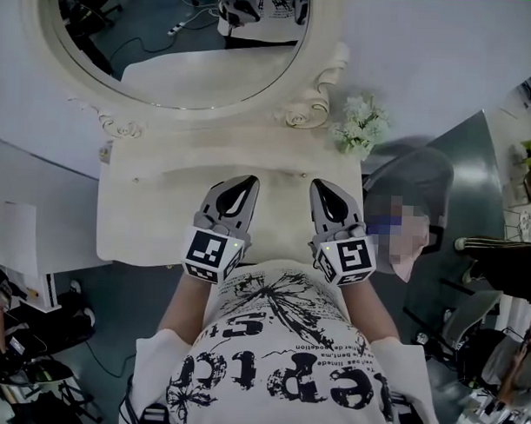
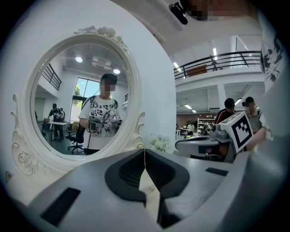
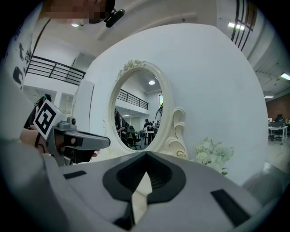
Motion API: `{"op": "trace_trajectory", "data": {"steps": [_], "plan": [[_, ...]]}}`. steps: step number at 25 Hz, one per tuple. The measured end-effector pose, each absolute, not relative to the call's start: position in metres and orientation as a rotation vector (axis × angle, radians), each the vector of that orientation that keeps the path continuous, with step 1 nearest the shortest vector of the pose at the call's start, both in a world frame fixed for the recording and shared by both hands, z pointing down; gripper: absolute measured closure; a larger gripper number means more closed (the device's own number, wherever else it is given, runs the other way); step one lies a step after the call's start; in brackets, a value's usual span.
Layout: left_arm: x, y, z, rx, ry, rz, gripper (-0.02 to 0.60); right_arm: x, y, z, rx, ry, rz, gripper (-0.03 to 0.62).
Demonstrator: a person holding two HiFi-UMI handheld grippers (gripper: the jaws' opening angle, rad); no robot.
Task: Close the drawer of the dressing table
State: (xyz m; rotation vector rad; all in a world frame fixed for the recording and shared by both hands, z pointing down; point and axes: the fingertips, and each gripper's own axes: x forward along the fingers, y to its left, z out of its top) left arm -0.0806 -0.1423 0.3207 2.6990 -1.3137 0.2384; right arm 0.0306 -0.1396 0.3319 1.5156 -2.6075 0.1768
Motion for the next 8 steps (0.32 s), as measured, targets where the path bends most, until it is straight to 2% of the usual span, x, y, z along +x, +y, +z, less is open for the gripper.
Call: {"op": "trace_trajectory", "data": {"steps": [8], "plan": [[-0.0758,-0.1405,0.3195,2.704,-1.302,0.244,0.561,0.0312,-0.1384,0.3310,1.514,-2.608,0.174,0.577]]}}
